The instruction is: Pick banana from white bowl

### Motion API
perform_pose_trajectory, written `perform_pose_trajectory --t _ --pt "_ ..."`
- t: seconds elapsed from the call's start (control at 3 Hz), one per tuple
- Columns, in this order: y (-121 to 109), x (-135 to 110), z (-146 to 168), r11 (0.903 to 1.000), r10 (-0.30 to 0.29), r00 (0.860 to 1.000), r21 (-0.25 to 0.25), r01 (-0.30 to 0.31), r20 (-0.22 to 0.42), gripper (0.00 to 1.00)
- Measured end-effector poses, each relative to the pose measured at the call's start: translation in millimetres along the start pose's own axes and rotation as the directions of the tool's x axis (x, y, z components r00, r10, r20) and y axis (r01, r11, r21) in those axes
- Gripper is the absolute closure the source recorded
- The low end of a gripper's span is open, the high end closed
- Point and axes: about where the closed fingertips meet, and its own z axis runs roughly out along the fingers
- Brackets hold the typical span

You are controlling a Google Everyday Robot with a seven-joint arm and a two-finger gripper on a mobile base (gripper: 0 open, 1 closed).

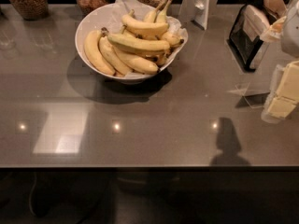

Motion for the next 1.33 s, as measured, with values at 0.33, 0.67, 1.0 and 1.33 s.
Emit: perform_pose_trajectory --t 0.33,0.67,1.0,1.33 --pt "-1 -2 -1 1.0000 0.000 1.000 0.005 0.000 0.007 0.00" --pt "-9 -17 3 0.9999 -0.001 0.997 0.014 0.000 0.078 0.00" --pt "-21 -48 11 0.9998 -0.018 0.983 0.016 0.015 0.184 0.00" --pt "-35 -95 21 0.9991 -0.042 0.951 0.009 0.041 0.307 0.00"
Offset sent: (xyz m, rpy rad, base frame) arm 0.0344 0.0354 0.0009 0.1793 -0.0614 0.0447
